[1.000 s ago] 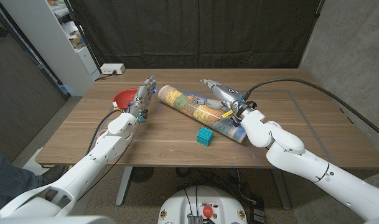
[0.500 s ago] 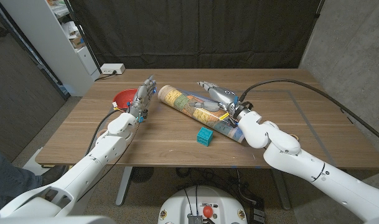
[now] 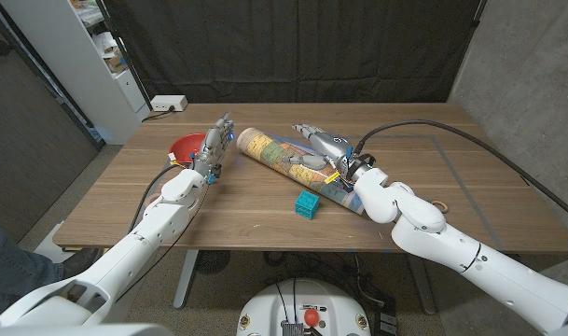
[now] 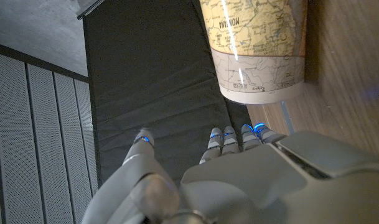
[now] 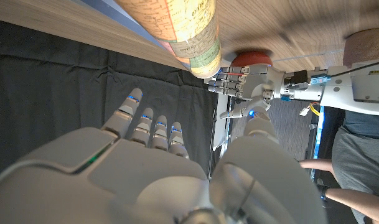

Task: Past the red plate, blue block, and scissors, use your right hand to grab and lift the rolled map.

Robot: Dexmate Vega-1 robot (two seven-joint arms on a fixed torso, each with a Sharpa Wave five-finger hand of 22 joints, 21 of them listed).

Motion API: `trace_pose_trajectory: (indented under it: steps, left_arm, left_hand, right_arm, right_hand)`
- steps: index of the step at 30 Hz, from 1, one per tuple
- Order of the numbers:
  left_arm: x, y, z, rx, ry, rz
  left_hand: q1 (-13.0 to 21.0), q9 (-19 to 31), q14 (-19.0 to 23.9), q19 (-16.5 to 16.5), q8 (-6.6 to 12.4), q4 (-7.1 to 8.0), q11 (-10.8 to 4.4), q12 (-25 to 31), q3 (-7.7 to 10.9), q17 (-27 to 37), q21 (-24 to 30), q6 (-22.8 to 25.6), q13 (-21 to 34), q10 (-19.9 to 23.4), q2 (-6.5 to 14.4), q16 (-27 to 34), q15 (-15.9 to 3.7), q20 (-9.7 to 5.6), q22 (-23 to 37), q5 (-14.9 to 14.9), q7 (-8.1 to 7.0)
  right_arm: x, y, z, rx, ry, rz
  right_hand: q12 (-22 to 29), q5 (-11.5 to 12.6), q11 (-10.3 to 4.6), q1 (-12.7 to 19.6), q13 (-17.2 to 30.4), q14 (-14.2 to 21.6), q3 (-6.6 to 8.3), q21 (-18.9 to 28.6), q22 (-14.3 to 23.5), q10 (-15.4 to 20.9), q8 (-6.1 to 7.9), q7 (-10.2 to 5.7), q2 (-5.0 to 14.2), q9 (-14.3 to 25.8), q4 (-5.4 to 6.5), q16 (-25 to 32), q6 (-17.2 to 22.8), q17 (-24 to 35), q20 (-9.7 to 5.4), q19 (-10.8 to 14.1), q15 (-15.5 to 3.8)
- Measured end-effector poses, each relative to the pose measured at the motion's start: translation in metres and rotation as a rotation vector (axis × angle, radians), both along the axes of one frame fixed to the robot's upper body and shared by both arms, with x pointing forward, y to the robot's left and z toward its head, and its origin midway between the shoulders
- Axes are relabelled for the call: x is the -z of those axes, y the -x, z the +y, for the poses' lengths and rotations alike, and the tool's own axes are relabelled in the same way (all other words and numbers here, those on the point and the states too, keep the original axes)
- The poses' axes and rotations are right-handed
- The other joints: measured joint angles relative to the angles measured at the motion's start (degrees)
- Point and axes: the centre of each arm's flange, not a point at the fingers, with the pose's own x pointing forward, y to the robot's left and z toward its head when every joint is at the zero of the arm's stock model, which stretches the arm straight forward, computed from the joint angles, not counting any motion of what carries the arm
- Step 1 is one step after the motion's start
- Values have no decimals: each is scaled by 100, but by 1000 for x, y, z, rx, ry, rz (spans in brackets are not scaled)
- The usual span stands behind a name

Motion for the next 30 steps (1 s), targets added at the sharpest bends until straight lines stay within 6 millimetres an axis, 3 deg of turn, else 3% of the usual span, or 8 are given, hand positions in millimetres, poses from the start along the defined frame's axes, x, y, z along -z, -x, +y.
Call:
trace_pose_trajectory:
  steps: [30]
  left_arm:
    - [1, 3, -2, -8, -2, 6]
  left_hand:
    - [22, 0, 20, 26, 0, -23, -1, 0, -24, 0, 0, 20, 0, 0, 22, 0, 20, 25, 0, 0, 21]
  right_arm:
    - [12, -13, 10, 29, 66, 1]
  right_hand:
    - [0, 86, 0, 99, -1, -31, -5, 0, 1, 1, 0, -40, -38, 0, -42, 0, 40, 0, 30, 32, -31]
